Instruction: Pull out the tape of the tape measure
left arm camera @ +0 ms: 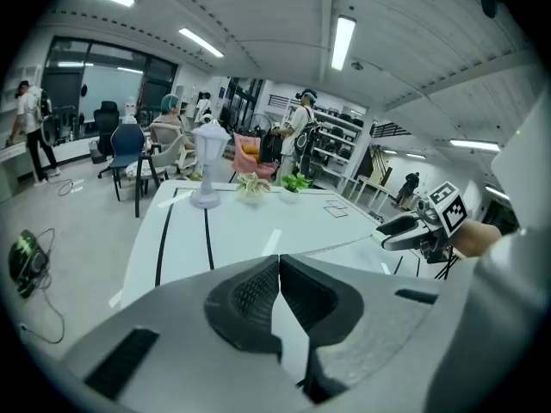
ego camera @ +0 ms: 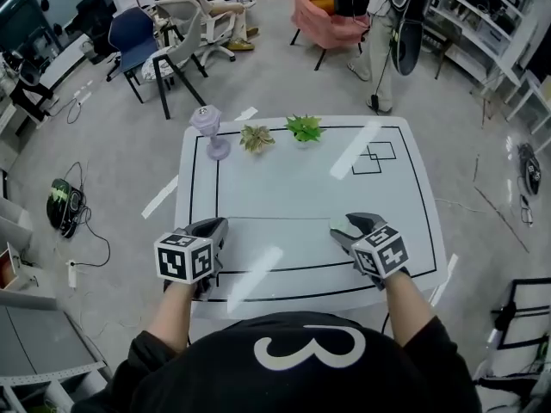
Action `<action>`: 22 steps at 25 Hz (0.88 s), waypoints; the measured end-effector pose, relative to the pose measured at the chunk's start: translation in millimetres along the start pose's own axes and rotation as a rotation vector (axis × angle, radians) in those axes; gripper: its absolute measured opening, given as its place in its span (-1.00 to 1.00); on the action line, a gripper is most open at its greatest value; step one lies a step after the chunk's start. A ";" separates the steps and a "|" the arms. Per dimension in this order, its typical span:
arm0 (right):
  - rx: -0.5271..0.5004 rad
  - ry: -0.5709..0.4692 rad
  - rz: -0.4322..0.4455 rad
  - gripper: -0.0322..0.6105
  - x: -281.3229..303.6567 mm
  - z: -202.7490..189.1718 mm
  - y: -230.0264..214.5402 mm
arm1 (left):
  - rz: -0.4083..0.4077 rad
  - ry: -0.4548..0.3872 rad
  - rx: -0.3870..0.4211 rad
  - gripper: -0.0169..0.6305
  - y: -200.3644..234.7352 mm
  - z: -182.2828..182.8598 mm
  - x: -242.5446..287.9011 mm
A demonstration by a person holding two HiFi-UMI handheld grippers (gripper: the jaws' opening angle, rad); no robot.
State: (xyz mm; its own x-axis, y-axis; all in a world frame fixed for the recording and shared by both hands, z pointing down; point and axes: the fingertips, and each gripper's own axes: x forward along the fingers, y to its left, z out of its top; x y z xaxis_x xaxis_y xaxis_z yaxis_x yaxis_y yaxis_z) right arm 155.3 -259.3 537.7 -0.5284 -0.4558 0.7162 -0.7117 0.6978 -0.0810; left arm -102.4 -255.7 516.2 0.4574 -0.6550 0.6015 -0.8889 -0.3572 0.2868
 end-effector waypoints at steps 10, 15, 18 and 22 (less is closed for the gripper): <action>0.026 0.097 -0.005 -0.22 47.5 -32.3 -20.7 | 0.025 0.169 -0.021 -0.91 20.5 -44.3 53.6; 0.036 0.111 -0.003 -0.22 54.8 -39.9 -20.5 | 0.044 0.215 0.005 -0.91 25.6 -55.1 63.5; 0.033 0.113 -0.007 -0.22 55.7 -40.2 -20.8 | 0.049 0.231 0.008 -0.91 27.0 -60.3 65.9; 0.039 0.102 -0.004 -0.22 56.4 -40.2 -18.2 | 0.050 0.239 0.026 -0.88 28.6 -62.1 64.8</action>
State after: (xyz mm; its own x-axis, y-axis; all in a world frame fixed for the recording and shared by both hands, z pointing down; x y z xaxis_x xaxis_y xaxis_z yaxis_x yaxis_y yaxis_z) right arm 157.1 -275.5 607.4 -0.4766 -0.3986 0.7836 -0.7323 0.6731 -0.1030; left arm -99.8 -267.0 609.7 0.3904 -0.4976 0.7746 -0.9081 -0.3468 0.2348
